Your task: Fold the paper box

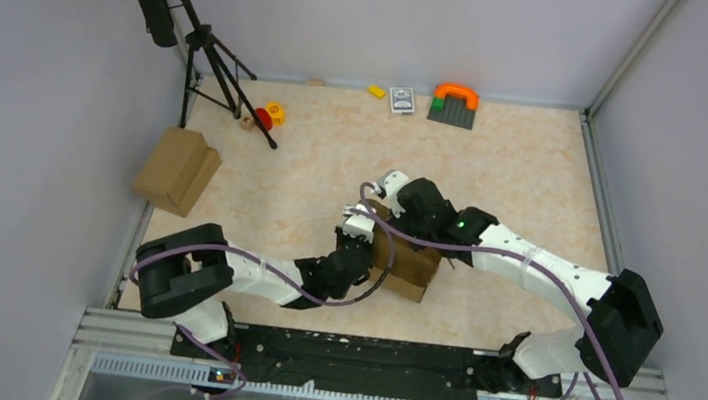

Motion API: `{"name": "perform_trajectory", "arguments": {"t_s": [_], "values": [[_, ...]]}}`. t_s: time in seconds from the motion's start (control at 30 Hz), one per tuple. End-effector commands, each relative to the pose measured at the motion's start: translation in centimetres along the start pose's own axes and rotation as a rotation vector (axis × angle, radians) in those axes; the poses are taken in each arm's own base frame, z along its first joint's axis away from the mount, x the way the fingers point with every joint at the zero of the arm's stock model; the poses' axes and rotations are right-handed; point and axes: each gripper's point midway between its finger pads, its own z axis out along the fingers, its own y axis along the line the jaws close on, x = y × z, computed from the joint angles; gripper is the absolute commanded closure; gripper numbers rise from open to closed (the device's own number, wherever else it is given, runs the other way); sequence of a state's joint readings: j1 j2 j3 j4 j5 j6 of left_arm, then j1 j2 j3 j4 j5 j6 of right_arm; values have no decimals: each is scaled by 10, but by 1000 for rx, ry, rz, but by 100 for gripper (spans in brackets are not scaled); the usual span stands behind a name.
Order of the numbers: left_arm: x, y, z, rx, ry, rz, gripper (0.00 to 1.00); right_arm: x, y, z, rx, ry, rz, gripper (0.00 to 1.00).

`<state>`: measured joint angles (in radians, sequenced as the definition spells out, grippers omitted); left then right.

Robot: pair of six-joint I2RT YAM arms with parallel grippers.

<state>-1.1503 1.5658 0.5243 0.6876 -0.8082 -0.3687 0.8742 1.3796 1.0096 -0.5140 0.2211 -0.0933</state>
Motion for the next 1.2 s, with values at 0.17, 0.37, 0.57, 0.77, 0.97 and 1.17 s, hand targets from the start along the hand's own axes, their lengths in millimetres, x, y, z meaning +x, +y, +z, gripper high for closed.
{"name": "perform_trajectory", "arguments": {"t_s": [0.17,0.37,0.57,0.77,0.97,1.17], "values": [[-30,-16,-19,56,110,24,47,-16,-8,-1,67,-43,11,99],[-51,-5,-38,54,148,-12,32,-19,-6,-2,63,-51,8,99],[-35,10,-62,148,237,-214,72,-22,-2,-3,43,-55,7,99],[-9,16,-70,199,280,-352,100,-22,3,-4,19,-59,21,99],[10,-1,-66,237,356,-368,100,-22,4,-4,21,-54,24,99],[12,-29,-57,324,393,-342,100,-22,6,-5,12,-54,25,99]]}}
